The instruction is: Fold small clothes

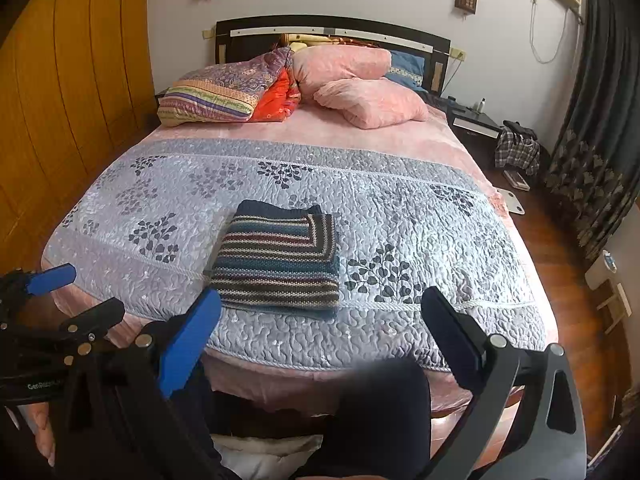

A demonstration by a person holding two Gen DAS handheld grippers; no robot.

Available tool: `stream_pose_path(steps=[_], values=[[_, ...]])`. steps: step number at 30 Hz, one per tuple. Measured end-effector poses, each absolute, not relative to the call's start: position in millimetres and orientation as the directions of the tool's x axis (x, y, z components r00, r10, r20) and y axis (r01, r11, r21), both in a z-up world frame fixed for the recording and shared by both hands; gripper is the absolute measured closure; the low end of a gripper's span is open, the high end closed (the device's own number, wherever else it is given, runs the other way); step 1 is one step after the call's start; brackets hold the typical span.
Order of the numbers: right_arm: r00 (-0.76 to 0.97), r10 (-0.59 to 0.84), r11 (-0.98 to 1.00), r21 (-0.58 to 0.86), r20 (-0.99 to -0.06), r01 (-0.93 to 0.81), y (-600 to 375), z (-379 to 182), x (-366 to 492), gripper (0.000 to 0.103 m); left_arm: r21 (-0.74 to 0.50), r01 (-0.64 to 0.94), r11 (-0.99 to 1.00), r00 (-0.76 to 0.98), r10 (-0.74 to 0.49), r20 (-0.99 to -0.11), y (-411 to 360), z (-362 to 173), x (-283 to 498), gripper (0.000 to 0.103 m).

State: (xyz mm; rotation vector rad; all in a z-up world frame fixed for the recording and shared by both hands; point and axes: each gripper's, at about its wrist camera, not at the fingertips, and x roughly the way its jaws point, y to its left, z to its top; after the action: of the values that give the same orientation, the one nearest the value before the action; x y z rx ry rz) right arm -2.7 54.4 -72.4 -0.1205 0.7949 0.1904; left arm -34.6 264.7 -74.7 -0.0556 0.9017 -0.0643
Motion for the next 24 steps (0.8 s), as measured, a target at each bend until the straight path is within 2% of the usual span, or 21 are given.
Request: stream_pose_path(steps=[24], values=[[0.675,0.129,0.977,-0.024,-0.726,-0.213,52.5,-80.5,-1.1,0.003,-0.069,0.033,0.997,0.609,-0.075,-0.790,265.4,-82.6,-29.5,0.012]])
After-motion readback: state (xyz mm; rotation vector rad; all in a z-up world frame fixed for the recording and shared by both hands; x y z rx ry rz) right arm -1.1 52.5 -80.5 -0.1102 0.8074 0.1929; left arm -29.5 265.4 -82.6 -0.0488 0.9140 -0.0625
